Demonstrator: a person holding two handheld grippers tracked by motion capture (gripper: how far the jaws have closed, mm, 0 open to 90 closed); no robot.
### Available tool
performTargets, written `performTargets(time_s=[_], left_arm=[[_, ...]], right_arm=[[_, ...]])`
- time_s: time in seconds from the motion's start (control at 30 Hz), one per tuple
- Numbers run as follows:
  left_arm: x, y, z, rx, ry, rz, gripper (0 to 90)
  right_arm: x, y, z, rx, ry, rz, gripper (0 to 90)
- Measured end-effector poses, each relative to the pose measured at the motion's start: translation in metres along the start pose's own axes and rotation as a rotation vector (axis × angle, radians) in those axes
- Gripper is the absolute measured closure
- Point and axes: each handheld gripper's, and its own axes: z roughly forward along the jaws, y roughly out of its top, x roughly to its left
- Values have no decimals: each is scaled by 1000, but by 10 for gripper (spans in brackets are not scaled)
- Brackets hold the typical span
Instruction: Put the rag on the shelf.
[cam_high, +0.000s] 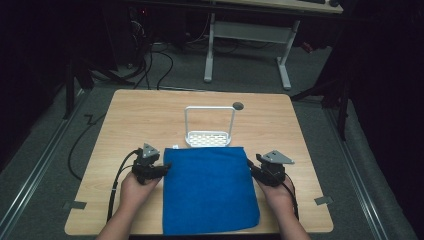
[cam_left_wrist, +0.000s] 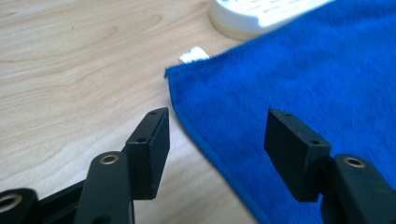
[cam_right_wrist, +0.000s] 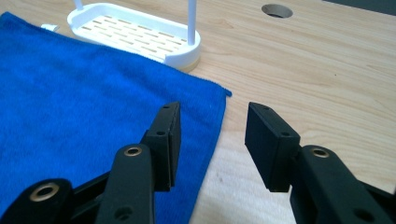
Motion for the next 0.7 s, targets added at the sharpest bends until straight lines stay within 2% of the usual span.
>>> performTargets(time_s=[0.17, 0.33, 0.4, 0.47, 0.5, 0.6, 0.7], left_arm=[[4, 8, 9, 5, 12, -6, 418], [10, 10, 17, -50, 4, -67, 429], [15, 10, 22, -45, 4, -90, 437], [18, 13, 26, -16, 4, -98, 439], [19, 15, 28, -17, 3, -100, 441], [19, 20, 29, -34, -1, -95, 463], [20, 23, 36, 10, 2, -88, 477]], right_arm=[[-3, 12, 7, 12, 23, 22, 571], [-6, 19, 17, 30, 24, 21, 568], [-6, 20, 19, 37, 29, 28, 568], [-6, 20, 21, 44, 31, 29, 568], [-5, 20, 22, 46, 33, 31, 567], [-6, 20, 22, 45, 39, 28, 565], [-6, 21, 22, 48, 44, 38, 564]])
